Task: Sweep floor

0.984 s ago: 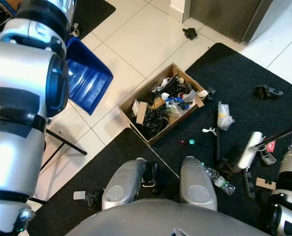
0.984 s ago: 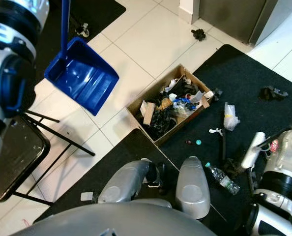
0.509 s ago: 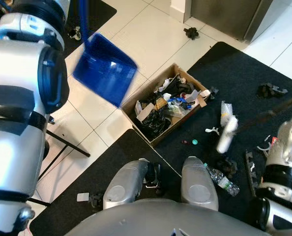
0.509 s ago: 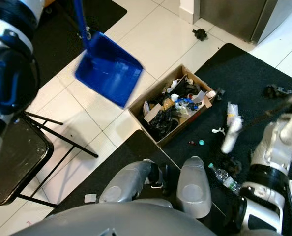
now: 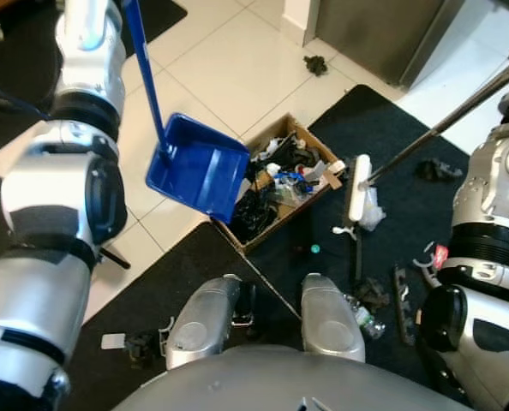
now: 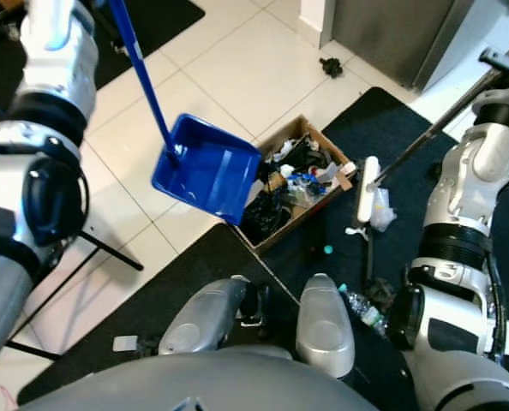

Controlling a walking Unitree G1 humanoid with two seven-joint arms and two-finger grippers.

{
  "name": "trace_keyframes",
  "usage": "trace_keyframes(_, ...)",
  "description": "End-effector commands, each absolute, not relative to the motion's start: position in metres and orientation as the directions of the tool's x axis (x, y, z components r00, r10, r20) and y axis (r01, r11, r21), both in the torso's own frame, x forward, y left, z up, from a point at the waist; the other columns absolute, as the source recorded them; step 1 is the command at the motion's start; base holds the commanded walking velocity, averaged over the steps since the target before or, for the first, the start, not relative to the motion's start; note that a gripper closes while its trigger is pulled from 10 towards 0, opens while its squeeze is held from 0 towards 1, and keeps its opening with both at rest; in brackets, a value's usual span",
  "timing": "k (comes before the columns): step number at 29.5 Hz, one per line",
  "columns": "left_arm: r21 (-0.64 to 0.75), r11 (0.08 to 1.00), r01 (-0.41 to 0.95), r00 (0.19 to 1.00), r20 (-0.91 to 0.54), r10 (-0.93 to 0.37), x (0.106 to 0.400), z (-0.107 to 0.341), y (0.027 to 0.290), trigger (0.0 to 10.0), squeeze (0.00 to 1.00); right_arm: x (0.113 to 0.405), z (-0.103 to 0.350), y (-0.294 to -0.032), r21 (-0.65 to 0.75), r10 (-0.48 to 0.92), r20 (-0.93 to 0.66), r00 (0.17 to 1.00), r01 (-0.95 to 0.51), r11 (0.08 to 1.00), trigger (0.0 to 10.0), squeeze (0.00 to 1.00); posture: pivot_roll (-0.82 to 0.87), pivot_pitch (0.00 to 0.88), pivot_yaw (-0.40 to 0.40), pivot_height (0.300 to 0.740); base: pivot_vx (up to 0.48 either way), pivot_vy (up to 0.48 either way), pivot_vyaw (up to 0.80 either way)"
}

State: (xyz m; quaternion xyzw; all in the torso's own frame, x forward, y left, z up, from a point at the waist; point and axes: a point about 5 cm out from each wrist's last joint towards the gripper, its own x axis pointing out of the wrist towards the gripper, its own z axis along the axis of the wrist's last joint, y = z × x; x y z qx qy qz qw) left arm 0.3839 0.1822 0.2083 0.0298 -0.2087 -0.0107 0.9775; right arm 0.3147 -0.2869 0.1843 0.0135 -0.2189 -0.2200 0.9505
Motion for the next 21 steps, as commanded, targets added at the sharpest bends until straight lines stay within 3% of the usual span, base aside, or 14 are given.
trace_keyframes(1, 0.020, 1.000, 0.004, 0.873, 0.488, -0.013, 0.377, 0.222, 0.178, 10.0, 0.00, 0.322, 0.192, -0.281, 0.098, -0.384, 0.425, 0.820, 0.380, 0.920, 10.0, 0.00, 0.08, 0.000, -0.022, 0.740, 0.000, 0.000, 0.00)
trace_keyframes(12, -0.007, 1.000, 0.026, 0.835, 0.550, -0.018, 0.351, 0.223, 0.161, 10.0, 0.00, 0.337, 0.195, -0.279, 0.090, -0.334, 0.400, 0.853, 0.326, 0.941, 10.0, 0.00, 0.12, 0.000, -0.062, 0.740, 0.000, 0.000, 0.00)
trace_keyframes(21, 0.013, 0.999, 0.048, 0.861, 0.507, -0.048, 0.343, 0.215, 0.157, 10.0, 0.00, 0.337, 0.179, -0.278, 0.101, -0.343, 0.358, 0.868, 0.330, 0.939, 10.0, 0.00, 0.13, 0.000, -0.052, 0.740, 0.000, 0.000, 0.00)
